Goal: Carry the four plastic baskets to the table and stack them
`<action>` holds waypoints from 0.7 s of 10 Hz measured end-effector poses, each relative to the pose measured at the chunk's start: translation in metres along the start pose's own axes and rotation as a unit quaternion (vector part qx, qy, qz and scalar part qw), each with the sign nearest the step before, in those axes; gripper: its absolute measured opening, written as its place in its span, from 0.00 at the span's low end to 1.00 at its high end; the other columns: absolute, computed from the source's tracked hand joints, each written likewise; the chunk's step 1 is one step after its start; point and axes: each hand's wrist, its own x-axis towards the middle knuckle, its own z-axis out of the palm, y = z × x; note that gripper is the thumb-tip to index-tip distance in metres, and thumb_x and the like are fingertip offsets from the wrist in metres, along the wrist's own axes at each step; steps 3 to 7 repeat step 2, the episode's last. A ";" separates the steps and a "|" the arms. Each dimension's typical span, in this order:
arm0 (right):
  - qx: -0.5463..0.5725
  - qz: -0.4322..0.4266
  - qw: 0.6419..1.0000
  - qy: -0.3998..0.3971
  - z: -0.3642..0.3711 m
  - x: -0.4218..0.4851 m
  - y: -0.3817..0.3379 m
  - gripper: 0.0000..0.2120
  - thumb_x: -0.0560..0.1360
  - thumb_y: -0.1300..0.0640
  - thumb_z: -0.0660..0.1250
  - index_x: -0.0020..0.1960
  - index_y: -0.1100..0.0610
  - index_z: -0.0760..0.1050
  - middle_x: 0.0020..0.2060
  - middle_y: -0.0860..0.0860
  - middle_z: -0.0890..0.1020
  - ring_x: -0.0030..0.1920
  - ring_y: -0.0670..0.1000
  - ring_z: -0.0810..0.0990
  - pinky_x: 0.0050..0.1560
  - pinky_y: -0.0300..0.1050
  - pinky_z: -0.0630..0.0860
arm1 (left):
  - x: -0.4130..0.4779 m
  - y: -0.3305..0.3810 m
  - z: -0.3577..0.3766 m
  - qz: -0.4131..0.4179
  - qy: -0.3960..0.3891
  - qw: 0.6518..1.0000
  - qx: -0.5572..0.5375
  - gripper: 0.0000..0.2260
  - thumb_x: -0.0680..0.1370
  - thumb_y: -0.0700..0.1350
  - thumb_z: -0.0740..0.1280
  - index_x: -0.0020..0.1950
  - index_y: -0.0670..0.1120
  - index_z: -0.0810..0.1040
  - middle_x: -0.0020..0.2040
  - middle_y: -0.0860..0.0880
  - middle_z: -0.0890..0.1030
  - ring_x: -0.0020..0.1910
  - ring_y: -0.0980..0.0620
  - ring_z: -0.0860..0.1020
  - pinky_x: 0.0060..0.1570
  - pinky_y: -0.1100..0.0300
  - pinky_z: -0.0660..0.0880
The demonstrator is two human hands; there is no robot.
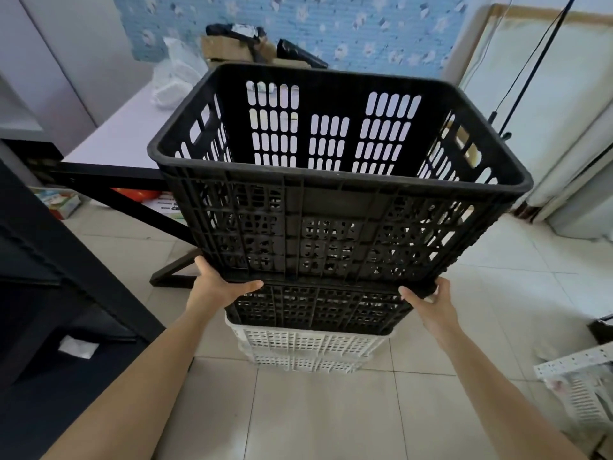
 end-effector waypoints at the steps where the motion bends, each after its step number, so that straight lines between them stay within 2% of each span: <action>1: -0.051 0.012 0.998 -0.031 -0.011 -0.010 -0.008 0.38 0.71 0.52 0.73 0.74 0.52 0.57 0.68 0.54 0.73 0.69 0.58 0.70 0.65 0.51 0.67 | 0.000 -0.002 -0.011 -0.017 -0.036 0.999 0.031 0.51 0.67 0.49 0.79 0.78 0.44 0.48 0.73 0.42 0.68 0.72 0.40 0.67 0.69 0.45 0.68; 2: -0.105 0.026 0.990 -0.085 -0.027 -0.030 -0.020 0.40 0.70 0.56 0.74 0.76 0.54 0.57 0.67 0.58 0.73 0.69 0.59 0.70 0.65 0.49 0.66 | -0.001 -0.013 -0.023 -0.025 -0.070 0.992 0.099 0.46 0.68 0.50 0.76 0.78 0.47 0.53 0.71 0.43 0.71 0.70 0.41 0.70 0.68 0.46 0.69; 7: -0.105 0.026 0.990 -0.085 -0.027 -0.030 -0.020 0.40 0.70 0.56 0.74 0.76 0.54 0.57 0.67 0.58 0.73 0.69 0.59 0.70 0.65 0.49 0.66 | -0.001 -0.013 -0.023 -0.025 -0.070 0.992 0.099 0.46 0.68 0.50 0.76 0.78 0.47 0.53 0.71 0.43 0.71 0.70 0.41 0.70 0.68 0.46 0.69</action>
